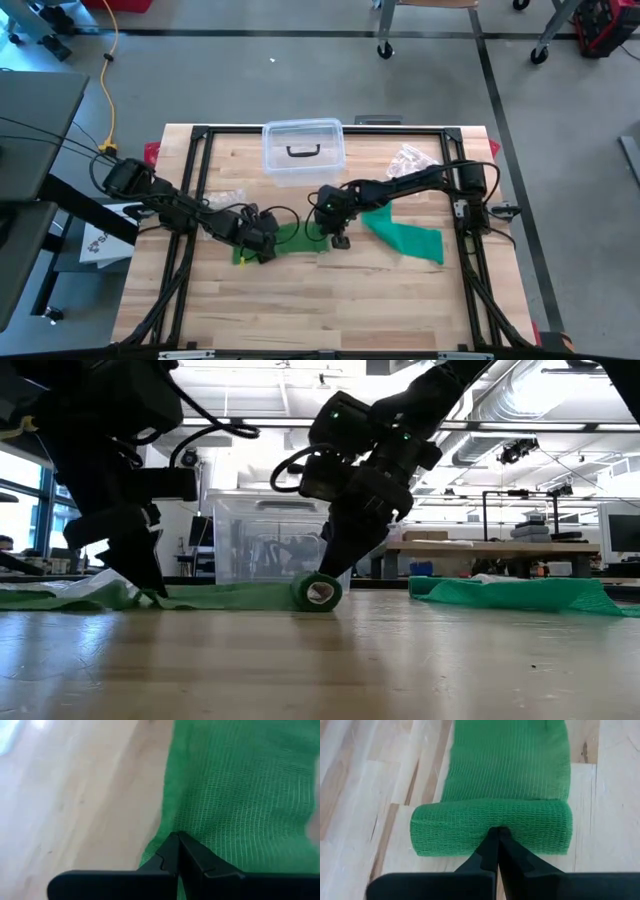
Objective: Roll bandage
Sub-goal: Roll the green bandage
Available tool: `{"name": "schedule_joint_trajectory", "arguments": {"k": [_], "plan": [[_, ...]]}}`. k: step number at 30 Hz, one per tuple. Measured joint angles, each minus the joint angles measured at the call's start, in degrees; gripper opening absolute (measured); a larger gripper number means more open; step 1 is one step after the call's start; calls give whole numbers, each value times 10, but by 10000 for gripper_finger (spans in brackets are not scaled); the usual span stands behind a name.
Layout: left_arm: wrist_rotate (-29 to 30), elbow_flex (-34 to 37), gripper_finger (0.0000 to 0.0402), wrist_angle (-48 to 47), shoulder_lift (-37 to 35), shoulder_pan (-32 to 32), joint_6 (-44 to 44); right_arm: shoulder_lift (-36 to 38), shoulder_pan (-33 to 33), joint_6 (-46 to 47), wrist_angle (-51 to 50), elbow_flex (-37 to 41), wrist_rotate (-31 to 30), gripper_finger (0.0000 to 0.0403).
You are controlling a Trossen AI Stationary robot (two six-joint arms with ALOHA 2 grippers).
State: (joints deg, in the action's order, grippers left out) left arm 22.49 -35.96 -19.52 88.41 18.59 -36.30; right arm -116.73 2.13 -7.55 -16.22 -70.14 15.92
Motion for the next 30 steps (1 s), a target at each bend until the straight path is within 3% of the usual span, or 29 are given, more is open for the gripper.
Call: {"name": "schedule_joint_trajectory", "arguments": {"k": [8,17,20,30], "plan": [[-49,-43,5,50,-19,-11,33,15,-2,0,4,1,-15,0],[-65,-52,45,220,-9,-60,108,21,-4,13,1,1,-20,0],[-69,-53,48,258,18,-76,133,23,-3,13,0,1,-20,0],[-161,-57,32,287,157,-105,119,25,-3,15,-40,9,-22,0]]}}
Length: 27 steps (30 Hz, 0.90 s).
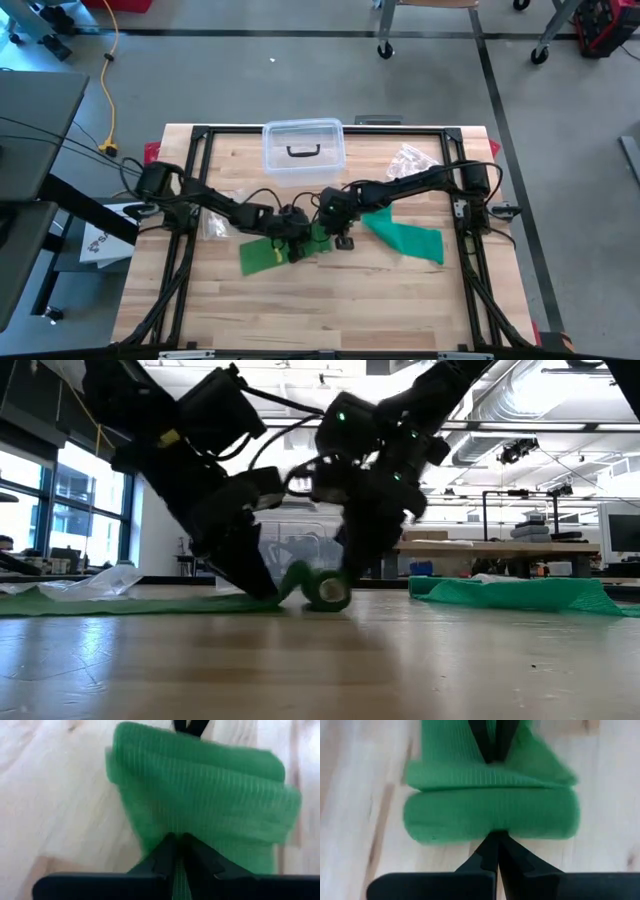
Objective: Roll bandage
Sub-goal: Roll the green bandage
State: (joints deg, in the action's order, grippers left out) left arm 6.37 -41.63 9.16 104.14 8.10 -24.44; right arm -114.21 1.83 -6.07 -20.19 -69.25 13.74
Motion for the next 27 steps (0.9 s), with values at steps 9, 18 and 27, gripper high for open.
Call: {"name": "schedule_joint_trajectory", "arguments": {"k": [9,18,27], "plan": [[-14,5,19,-57,-56,1,28,7,-1,-2,-19,9,-18,0],[-6,5,18,-67,-62,2,40,52,-13,33,42,8,-45,0],[-1,3,18,-108,-65,2,37,-21,-22,50,263,7,30,26]]}}
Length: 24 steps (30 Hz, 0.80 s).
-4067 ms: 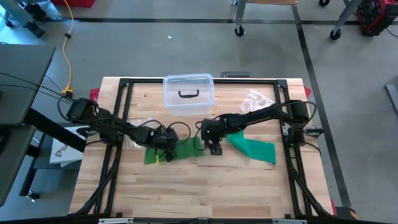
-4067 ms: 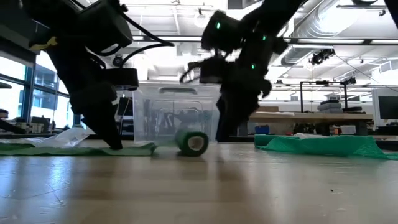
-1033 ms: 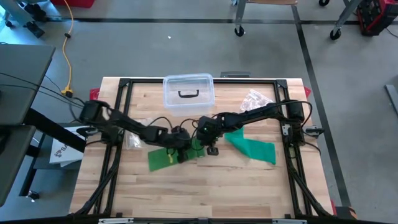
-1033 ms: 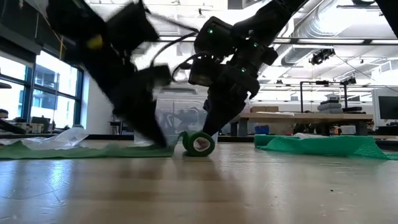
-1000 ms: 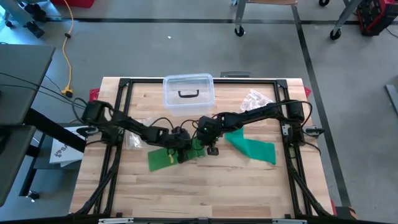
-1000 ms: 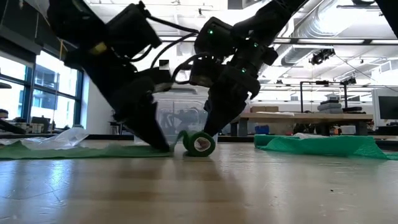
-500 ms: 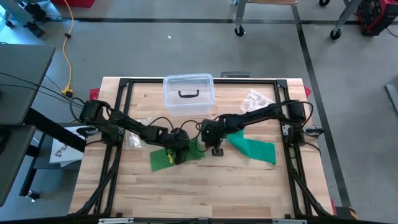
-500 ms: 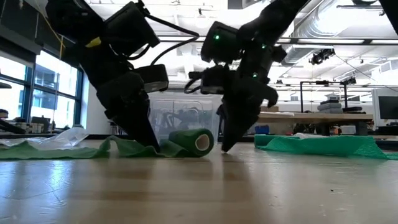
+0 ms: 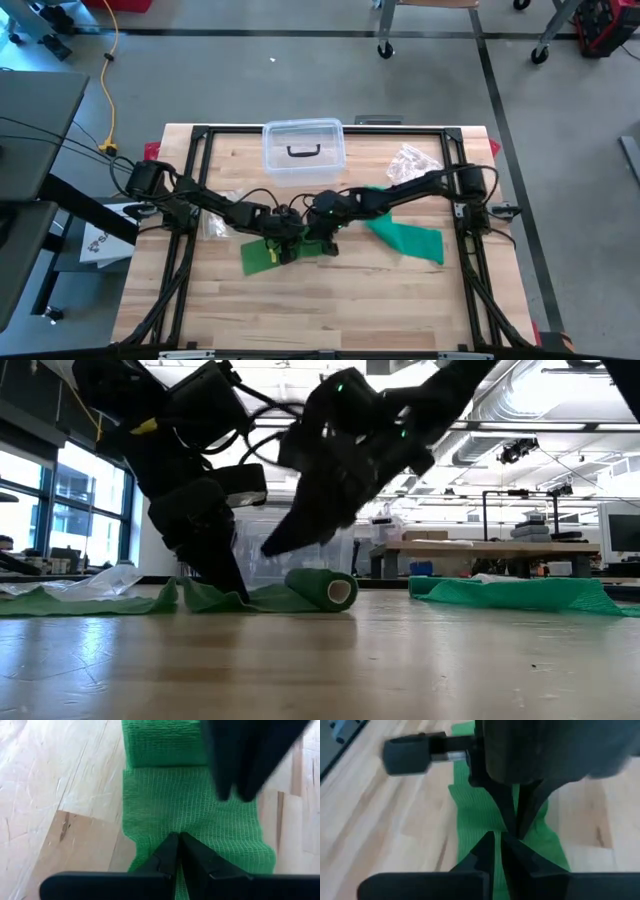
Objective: Roll bandage
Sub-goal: Roll the green bandage
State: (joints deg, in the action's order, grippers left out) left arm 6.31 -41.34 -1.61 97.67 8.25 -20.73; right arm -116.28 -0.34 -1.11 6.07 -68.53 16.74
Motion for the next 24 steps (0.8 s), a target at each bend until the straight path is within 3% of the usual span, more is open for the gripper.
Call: {"name": "schedule_joint_trajectory", "arguments": {"k": [10,24], "plan": [[3,-1,18,-59,-1,0,-6,-5,23,-35,-106,-4,2,2],[31,-2,18,-102,-3,25,-1,3,20,-39,-247,-6,-3,1]]}}
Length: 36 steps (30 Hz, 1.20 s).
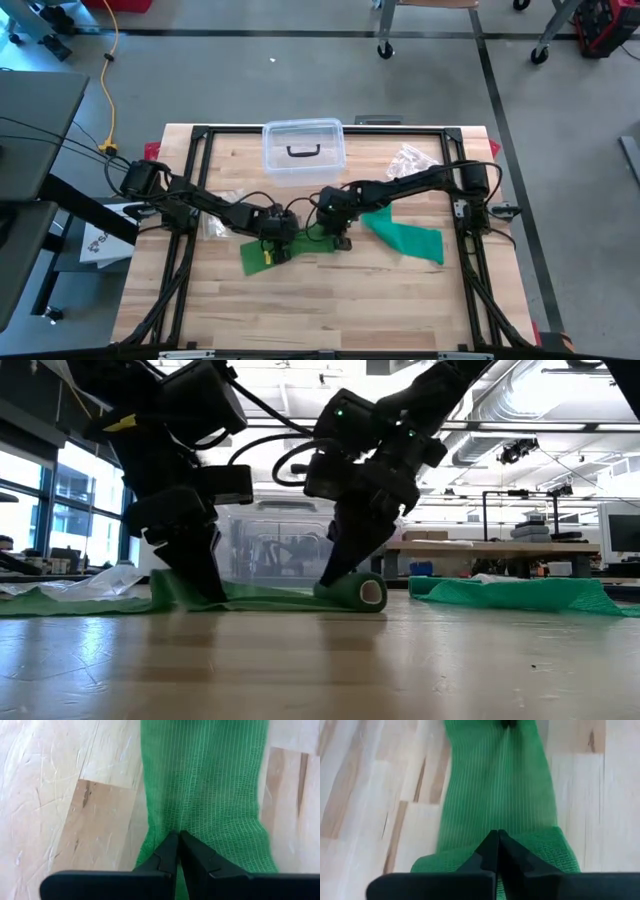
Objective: Roll bandage
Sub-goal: Roll the green bandage
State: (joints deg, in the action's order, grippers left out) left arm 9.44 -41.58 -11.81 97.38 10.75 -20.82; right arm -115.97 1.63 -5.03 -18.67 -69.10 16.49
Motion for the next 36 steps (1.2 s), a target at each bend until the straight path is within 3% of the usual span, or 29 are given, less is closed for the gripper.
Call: {"name": "schedule_joint_trajectory", "arguments": {"k": [12,21,29,36], "plan": [[13,0,18,1,0,17,43,60,-6,20,-180,4,-50,0],[5,2,18,23,-8,18,69,95,-15,20,-278,10,-135,0],[4,6,18,51,-46,19,91,142,-30,-16,-200,8,-146,0],[14,4,18,109,-66,20,129,133,-45,-39,11,7,-95,0]]}}
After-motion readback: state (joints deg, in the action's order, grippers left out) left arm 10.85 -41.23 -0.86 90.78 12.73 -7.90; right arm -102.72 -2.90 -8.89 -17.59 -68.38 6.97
